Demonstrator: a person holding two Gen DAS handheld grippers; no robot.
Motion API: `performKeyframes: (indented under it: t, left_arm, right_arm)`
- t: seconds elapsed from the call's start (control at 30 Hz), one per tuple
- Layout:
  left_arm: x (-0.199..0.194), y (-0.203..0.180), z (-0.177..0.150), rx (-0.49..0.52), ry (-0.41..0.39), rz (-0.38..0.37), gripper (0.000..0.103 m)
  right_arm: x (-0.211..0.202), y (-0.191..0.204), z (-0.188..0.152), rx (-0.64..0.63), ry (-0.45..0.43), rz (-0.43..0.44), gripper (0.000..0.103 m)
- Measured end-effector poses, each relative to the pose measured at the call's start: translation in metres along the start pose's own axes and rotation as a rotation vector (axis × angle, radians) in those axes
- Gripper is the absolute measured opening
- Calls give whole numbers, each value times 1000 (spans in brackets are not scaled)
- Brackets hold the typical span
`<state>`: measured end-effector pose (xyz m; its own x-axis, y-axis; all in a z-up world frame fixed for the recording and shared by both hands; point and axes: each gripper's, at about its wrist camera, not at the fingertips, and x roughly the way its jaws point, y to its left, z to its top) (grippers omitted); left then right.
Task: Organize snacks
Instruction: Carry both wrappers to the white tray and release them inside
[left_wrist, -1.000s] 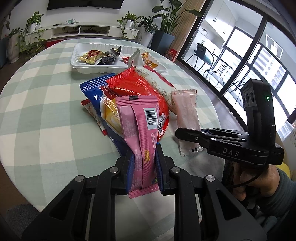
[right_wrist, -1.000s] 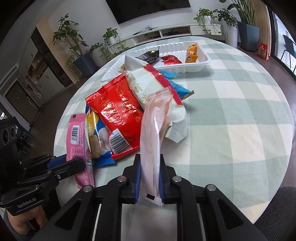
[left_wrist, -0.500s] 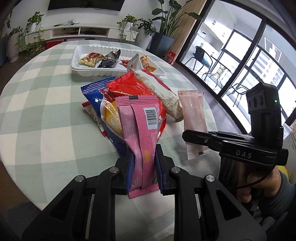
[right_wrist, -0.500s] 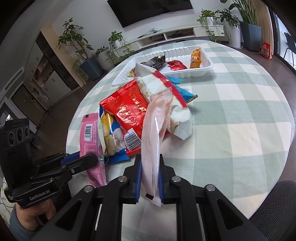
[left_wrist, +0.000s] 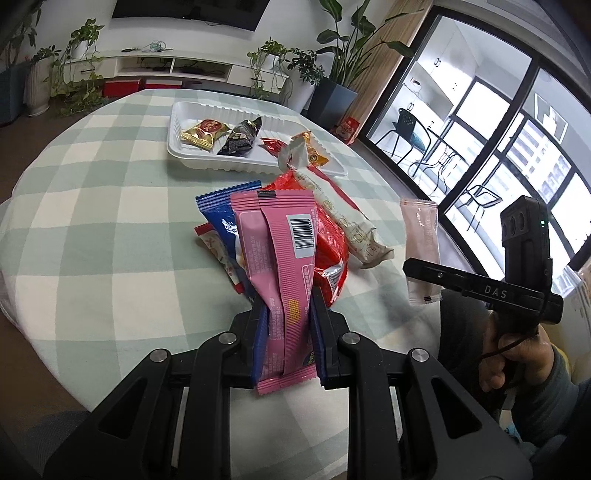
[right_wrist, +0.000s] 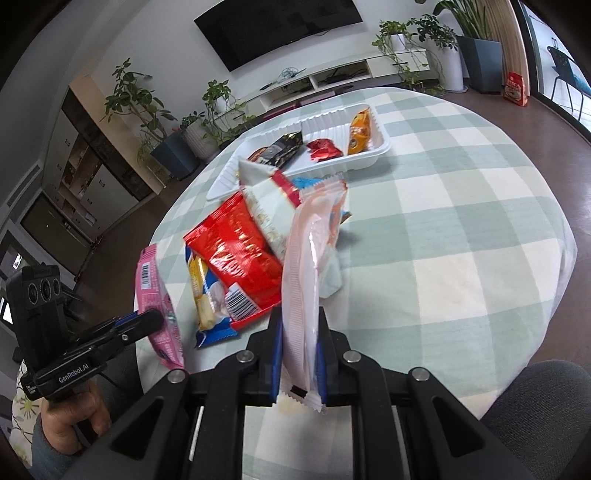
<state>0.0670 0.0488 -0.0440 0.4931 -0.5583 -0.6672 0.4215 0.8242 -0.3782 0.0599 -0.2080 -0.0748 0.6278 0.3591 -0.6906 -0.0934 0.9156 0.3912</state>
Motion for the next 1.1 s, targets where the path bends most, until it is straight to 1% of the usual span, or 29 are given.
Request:
performKeyframes:
  t: [0.07,0.17,0.27,0.47,0.6,0.67,0.8,0.9,1.0,1.1]
  left_arm:
    - [-5,6,7,-15,-13,-3,19]
    - [-13,16,22,-20,-36,11,19]
    - [-20,29,43,-19,-58,27,19]
    - [-27,47,101,22,-101,72,19]
    - [-18,51,146,69,-96,93,19]
    - [-9,52,170,89,-87,100,19]
    - [15,54,214,113,-59,91,19]
    - [41,61,241,113,-29,82,19]
    - [71,68,258,95,12,64,19]
    - [105,76,265,90,63,54,19]
  right_arm:
    - [-4,-8,7,12,-14,-6,16]
    - [-14,-21,22,28,-54,-31,16]
    - [-26,-36,44,35,-97,-58,16]
    - [-47,-52,97,18,-178,-107,16]
    - [-47,-52,135,-12,-209,-120,16]
    - [-42,-48,155,-26,-215,-109,16]
    - [-23,-30,195,-78,-208,-72,16]
    - [6,-16,222,-107,-167,-29,16]
    - [39,0,233,-130,-102,2,16]
    - [78,11,236,-158,-19,9,16]
